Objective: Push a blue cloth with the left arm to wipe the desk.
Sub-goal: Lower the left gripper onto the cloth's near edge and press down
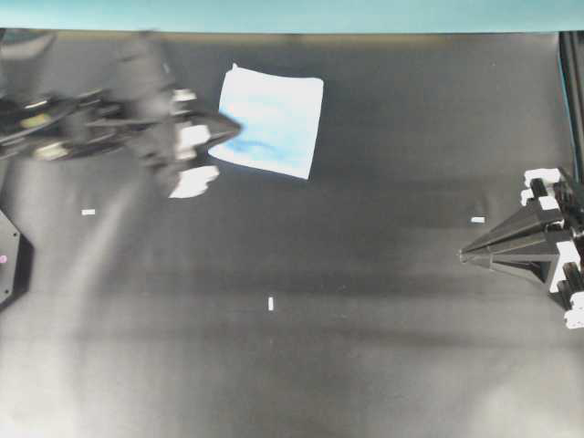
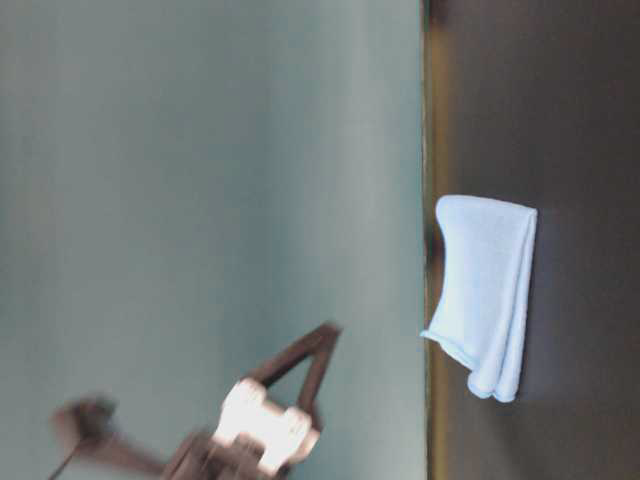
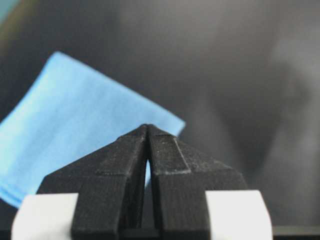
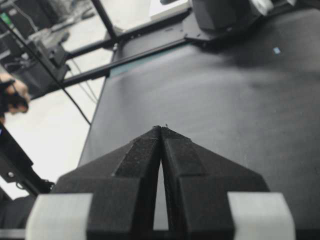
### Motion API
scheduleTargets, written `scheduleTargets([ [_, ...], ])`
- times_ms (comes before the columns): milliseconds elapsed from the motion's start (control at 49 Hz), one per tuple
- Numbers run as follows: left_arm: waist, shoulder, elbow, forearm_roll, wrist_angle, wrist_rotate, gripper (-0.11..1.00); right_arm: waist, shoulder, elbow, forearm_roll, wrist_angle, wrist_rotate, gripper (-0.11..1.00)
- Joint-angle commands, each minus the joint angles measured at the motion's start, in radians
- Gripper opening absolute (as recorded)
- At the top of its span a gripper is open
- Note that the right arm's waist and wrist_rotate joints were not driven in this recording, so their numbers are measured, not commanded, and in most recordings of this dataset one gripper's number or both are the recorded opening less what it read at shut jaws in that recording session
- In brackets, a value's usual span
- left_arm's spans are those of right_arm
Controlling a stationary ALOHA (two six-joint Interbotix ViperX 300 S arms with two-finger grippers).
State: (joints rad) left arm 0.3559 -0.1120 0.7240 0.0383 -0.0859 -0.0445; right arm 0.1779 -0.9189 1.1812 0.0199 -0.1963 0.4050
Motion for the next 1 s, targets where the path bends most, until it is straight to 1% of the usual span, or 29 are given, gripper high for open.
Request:
scheduleTargets([
  [0, 0.018, 0.094, -0.115, 0.003, 0.057, 0.002, 0.00, 0.000, 0.008, -0.015, 0.003, -0.003, 0.000, 0.00],
  [61, 0.034, 0.144, -0.170, 0.003, 0.104, 0.002, 0.01, 0.000, 0.008, -0.015, 0.003, -0.006, 0.000, 0.00],
  [122, 0.048, 0.181, -0.210, 0.003, 0.135, 0.002, 0.05, 0.000, 0.008, -0.015, 0.005, -0.008, -0.002, 0.00],
  [204, 0.066, 0.218, -0.244, 0.003, 0.149, 0.002, 0.17, 0.000, 0.008, -0.015, 0.005, -0.006, 0.000, 0.00],
  [286, 0.080, 0.252, -0.264, 0.002, 0.149, 0.006, 0.36, -0.002, 0.008, -0.014, 0.005, -0.003, 0.000, 0.00],
  [388, 0.092, 0.293, -0.285, 0.003, 0.153, 0.012, 0.67, -0.002, 0.008, -0.014, 0.005, -0.003, 0.000, 0.00],
  [428, 0.097, 0.308, -0.291, 0.005, 0.155, 0.015, 0.77, 0.000, 0.008, -0.014, 0.005, -0.003, 0.000, 0.00],
  [490, 0.101, 0.333, -0.291, 0.005, 0.155, 0.026, 0.88, 0.000, 0.008, -0.014, 0.005, -0.006, -0.002, 0.00],
  [530, 0.104, 0.348, -0.290, 0.005, 0.155, 0.037, 0.89, 0.000, 0.008, -0.015, 0.005, -0.008, 0.000, 0.00],
  [632, 0.109, 0.382, -0.285, 0.005, 0.149, 0.052, 0.87, -0.002, 0.008, -0.014, 0.005, -0.008, 0.000, 0.00],
  [775, 0.109, 0.430, -0.295, 0.005, 0.124, 0.052, 0.87, 0.000, 0.008, -0.014, 0.005, -0.008, -0.002, 0.00],
  [979, 0.110, 0.468, -0.293, 0.005, 0.126, 0.058, 0.87, -0.002, 0.008, -0.012, 0.005, 0.000, -0.002, 0.00],
])
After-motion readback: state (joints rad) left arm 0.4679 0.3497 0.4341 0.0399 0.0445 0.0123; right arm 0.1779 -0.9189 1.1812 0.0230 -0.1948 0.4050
